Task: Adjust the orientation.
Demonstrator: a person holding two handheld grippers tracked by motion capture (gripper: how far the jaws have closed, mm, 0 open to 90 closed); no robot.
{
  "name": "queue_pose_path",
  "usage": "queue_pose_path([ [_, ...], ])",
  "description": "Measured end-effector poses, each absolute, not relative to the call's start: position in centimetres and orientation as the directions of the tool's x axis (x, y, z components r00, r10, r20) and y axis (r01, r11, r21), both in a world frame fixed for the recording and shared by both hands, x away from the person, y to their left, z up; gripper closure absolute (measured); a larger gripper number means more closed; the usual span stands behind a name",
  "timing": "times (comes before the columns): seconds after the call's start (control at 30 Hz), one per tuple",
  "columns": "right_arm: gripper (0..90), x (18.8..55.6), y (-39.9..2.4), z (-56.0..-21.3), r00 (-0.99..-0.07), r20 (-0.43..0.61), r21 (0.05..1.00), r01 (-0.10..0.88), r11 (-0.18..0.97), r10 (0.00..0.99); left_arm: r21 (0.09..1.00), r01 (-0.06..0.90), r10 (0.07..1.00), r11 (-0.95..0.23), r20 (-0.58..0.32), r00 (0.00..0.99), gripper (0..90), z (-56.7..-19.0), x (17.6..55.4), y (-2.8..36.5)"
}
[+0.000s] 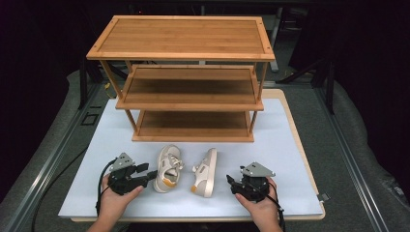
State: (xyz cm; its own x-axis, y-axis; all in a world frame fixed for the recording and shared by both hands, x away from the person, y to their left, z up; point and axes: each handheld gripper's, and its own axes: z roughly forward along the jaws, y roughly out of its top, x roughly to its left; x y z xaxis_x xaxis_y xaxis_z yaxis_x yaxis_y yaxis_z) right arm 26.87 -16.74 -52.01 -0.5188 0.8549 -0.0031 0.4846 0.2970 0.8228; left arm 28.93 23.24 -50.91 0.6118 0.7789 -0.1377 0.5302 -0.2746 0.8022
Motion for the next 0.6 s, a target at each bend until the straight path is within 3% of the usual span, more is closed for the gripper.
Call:
queue_pose_path([
  [0.23, 39.6, 26.89, -16.87, -52.03, -0.520, 0.006, 0.824, 0.487, 0.290, 0.854, 0.757, 0.590, 0.809, -0.280, -0.146, 0.570, 51.3, -51.81, 29.67, 24.15],
  [0.6, 39.8, 26.87, -16.85, -52.04, -0.524, 0.015, 0.829, 0.483, 0.283, 0.852, 0.776, 0.572, 0.811, -0.265, -0.141, 0.568, 50.4, -51.22, 29.39, 24.15],
])
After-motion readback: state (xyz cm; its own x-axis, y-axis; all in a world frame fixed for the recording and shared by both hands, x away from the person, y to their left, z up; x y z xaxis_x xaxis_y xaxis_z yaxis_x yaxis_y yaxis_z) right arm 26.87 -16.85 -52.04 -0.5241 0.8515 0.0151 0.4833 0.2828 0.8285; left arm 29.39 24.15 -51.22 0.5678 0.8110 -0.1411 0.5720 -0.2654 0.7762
